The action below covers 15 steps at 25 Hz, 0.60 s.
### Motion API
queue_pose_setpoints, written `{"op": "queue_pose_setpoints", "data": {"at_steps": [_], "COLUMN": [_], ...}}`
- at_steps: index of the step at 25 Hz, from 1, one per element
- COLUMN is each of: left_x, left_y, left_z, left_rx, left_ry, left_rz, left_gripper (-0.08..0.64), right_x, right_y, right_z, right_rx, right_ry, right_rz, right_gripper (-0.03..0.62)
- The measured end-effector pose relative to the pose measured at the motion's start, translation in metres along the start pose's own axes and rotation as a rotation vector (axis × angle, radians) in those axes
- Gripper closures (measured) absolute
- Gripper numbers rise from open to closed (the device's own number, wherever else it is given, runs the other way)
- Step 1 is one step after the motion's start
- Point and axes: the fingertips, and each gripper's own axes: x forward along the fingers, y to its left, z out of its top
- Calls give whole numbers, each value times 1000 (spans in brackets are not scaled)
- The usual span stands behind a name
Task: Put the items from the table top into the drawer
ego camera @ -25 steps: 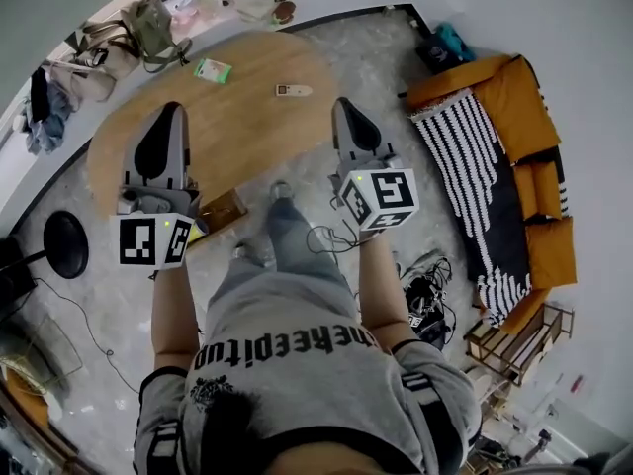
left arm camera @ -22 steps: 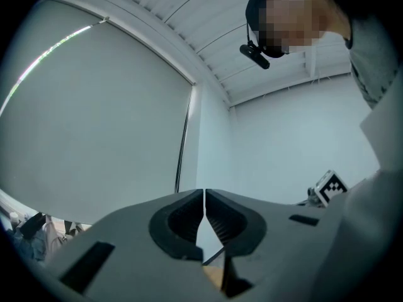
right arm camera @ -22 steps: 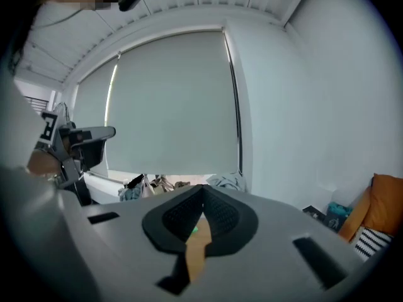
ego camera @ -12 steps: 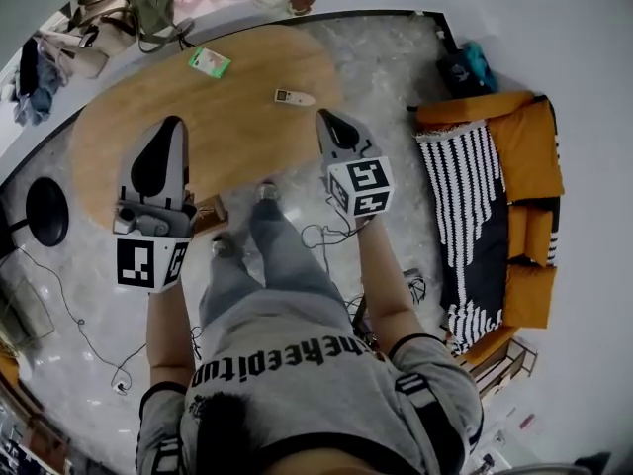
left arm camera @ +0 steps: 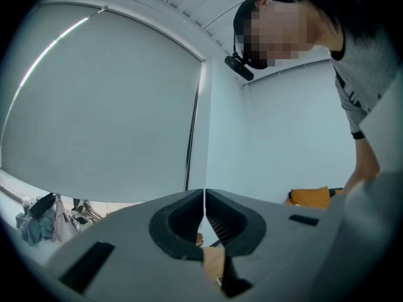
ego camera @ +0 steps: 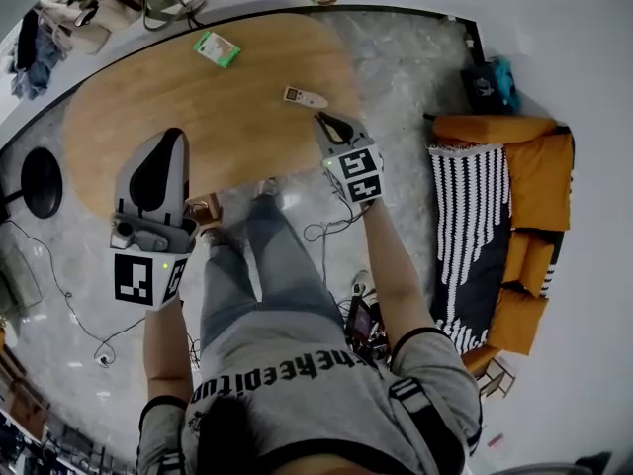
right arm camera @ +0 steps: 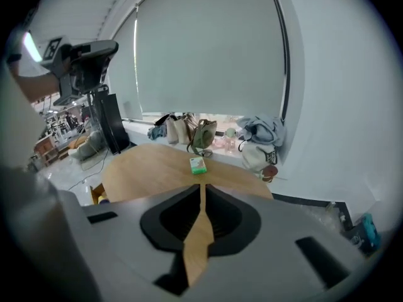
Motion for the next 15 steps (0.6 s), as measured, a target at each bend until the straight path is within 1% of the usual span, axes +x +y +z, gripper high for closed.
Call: {"op": "queue_pose_setpoints", "data": {"at_steps": [4,7,15], "left_x": [8,14,38], "left_y": [1,3,10], "left_z": [-21,-35,-69], "left_rx": [-10,-18,-23], "left_ry": [30,45,65], "left_rz": [8,16,25], "left_gripper": [548,548,548], "right_x": [31,50,96], "right_y": [-4,-6,-21], "right_z": [-22,-35,-83], "right_rx": [-50,-102,-226], "right_ry": [57,99,241], "right_rz": [75,116,181], "right_gripper": [538,520,480]}}
